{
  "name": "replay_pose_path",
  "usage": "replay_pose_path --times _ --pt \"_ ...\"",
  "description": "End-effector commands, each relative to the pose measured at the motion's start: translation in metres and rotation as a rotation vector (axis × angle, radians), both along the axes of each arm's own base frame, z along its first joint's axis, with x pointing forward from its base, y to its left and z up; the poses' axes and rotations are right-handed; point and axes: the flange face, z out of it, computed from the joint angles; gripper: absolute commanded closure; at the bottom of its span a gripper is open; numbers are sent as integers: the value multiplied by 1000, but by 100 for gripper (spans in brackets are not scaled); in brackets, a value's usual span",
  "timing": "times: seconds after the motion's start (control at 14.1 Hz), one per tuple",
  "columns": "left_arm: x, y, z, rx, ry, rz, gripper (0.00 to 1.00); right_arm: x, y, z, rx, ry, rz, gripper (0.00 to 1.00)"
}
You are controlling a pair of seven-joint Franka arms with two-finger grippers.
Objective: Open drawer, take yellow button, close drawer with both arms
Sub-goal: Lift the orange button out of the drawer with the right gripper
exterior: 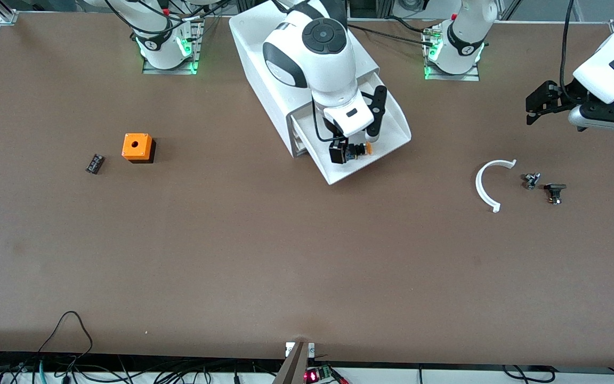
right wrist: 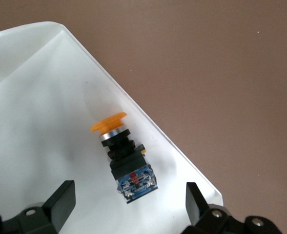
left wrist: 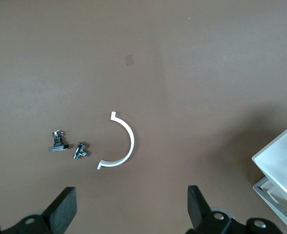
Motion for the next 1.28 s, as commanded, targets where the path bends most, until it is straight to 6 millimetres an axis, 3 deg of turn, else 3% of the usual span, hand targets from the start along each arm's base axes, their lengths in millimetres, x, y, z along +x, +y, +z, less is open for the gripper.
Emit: replay_pose_path --times 0.0,1.07,1.21 --pt "5 0 3 13 -9 10 0 -8 9 0 -29 -29 38 0" --pt "5 0 3 13 -7 10 0 -11 10 -36 -81 3 91 0" --pt "5 0 3 13 -7 10 0 -11 11 -36 -83 0 95 5"
